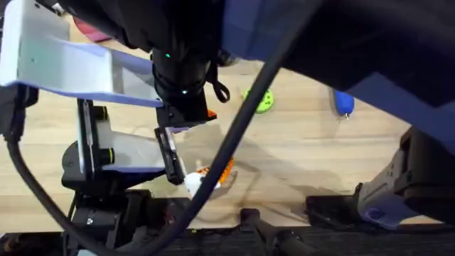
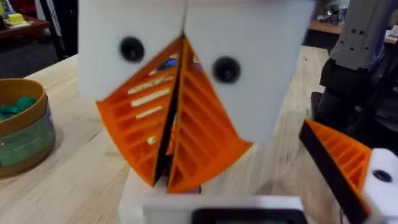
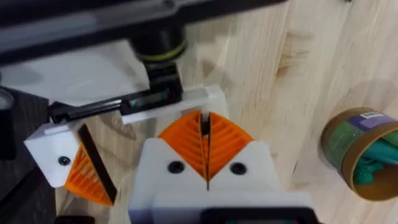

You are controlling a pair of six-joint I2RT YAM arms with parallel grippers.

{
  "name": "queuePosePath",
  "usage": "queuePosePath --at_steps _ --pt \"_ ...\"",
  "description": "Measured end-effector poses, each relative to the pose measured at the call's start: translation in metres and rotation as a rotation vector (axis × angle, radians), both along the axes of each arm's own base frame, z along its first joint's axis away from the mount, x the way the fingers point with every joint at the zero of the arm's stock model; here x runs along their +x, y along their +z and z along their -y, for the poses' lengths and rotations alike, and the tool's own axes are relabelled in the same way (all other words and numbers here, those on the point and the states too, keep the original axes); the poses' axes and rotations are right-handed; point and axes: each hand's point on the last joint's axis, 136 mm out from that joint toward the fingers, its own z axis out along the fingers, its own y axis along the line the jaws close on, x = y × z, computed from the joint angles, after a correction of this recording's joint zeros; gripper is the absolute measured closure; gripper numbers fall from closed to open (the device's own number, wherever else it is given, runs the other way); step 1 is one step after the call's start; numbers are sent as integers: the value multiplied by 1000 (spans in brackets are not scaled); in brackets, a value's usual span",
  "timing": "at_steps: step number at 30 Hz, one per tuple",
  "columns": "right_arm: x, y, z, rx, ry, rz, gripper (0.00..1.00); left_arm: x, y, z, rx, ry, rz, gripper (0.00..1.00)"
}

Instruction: Pick up the gripper from the table and insert it into the empty holder that is missing its gripper. Then pick up a screw, insert it into the mounting hole, and use the screwdriver to tighten it. Finally, clean up the table by picking up the vegetable and placing it into the bucket.

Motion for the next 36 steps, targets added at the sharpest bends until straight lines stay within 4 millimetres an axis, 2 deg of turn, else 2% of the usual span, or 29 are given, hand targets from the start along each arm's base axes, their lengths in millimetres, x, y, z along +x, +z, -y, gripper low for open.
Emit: queuePosePath --at_steps 8,9,10,15,16,27,30,36 --pt "0 0 0 0 0 0 995 0 0 0 0 0 0 12" --pt "0 0 0 0 -7 -2 937 0 0 0 0 0 0 12" --pt "1 0 0 1 -8 3 816 -1 0 0 0 -4 0 12" --pt "3 -2 2 -9 -12 1 85 -1 0 1 0 -8 2 12" --pt "3 -2 2 -10 -11 0 30 -1 0 1 0 -8 3 12" --pt "2 2 3 4 -58 -10 8 -1 0 1 1 -9 5 13" --pt "3 18 9 47 -124 -14 7 -1 0 1 1 -8 5 13" --pt "17 66 37 186 -362 -27 8 -1 0 1 1 -8 5 13"
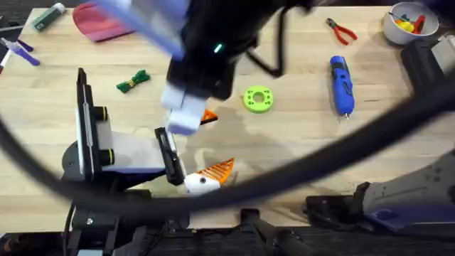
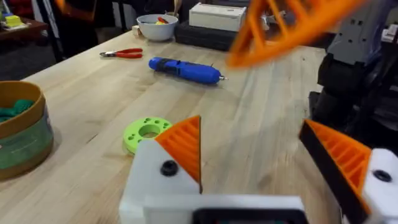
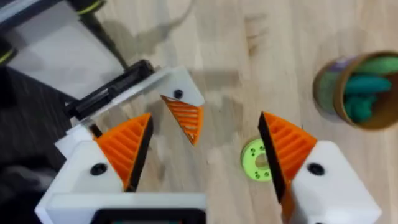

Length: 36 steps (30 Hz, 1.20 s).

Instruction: Pick up the gripper from the table and insert it into the empty holder that is missing its gripper. Then pick up a screw, insert it into the mounting hole, and use the screwdriver to tighten it. Finally, clean up the table by picking up the vegetable and placing it into the bucket.

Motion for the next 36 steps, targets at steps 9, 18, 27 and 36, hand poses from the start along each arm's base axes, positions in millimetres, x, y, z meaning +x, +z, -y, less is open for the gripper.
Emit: queuePosePath --at_steps 9,18,27,36 --pt "16 7 52 92 -321 -80 8 0 0 0 0 0 0 13" --pt "24 -3 179 133 -819 -49 8 0 0 0 0 0 0 13" --pt "20 -34 306 133 -1373 -1 7 0 0 0 0 0 0 13" --pt "28 -58 368 60 -1653 -30 7 0 0 0 0 0 0 13"
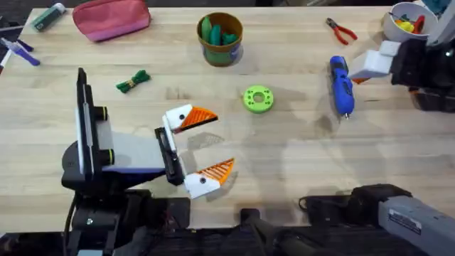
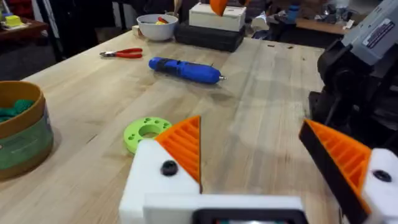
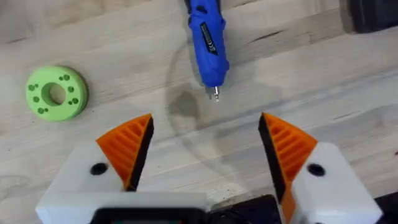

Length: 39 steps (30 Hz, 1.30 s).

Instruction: Pick up the gripper from the table and insert it into the empty holder that is missing its gripper. Then pick up a screw, insert it into the mounting hole, and use the screwdriver to tighten it. Finally, clean up the table by picking up the vegetable and placing it into the bucket.

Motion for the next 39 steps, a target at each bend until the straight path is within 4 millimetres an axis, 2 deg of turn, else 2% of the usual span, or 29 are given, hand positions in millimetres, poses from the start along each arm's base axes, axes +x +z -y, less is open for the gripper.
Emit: queuePosePath --at_steps 31,32,33,35,37,38,39 --pt "-4 -2 1 -2 -5 -21 7 0 0 0 0 0 0 26" --pt "-4 -2 1 -2 -5 -21 7 0 0 0 0 0 -1 135" --pt "-4 -2 1 -2 -5 -22 7 0 0 0 0 0 1 297" --pt "-4 -2 1 -2 -5 -21 7 0 0 0 0 0 2 554" --pt "-4 -2 1 -2 -5 -21 7 0 0 0 1 0 3 880" --pt "-4 -2 1 -2 -5 -21 7 0 0 0 3 0 7 963" --pt "-4 -2 1 -2 -5 -21 9 0 0 0 2 0 7 981"
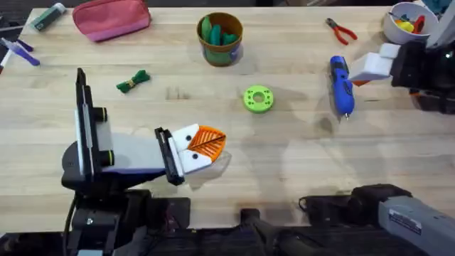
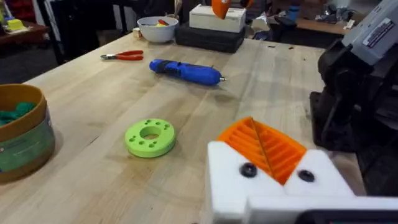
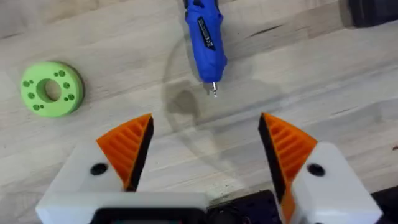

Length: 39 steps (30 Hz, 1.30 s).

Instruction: Pick up the gripper from the table and insert it into the empty holder that is missing its gripper. Then pick up a screw, insert it into the mounting hole, and use the screwdriver to tighten it. Finally, clean up the table by picking up the vegetable and placing it into the bucket.

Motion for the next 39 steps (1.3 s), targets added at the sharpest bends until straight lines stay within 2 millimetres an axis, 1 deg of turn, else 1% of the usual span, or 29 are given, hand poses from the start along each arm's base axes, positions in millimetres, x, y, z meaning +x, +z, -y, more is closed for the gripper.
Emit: queuePosePath --at_steps 13,18,24,29,35,37,39 --pt "3 1 0 0 3 12 8 0 0 0 0 0 0 980" --pt "14 2 2 -6 8 39 8 0 0 0 0 0 0 980" --pt "24 -18 17 -13 -8 -53 7 0 0 0 0 0 0 980" --pt "54 -34 25 15 20 -60 8 0 0 0 0 0 0 980" --pt "83 -56 26 8 97 -81 8 0 0 0 0 0 0 980" --pt "92 -64 26 6 120 -90 8 0 0 0 0 0 0 980" --pt "96 -72 26 3 144 -111 8 0 0 0 0 0 0 980"
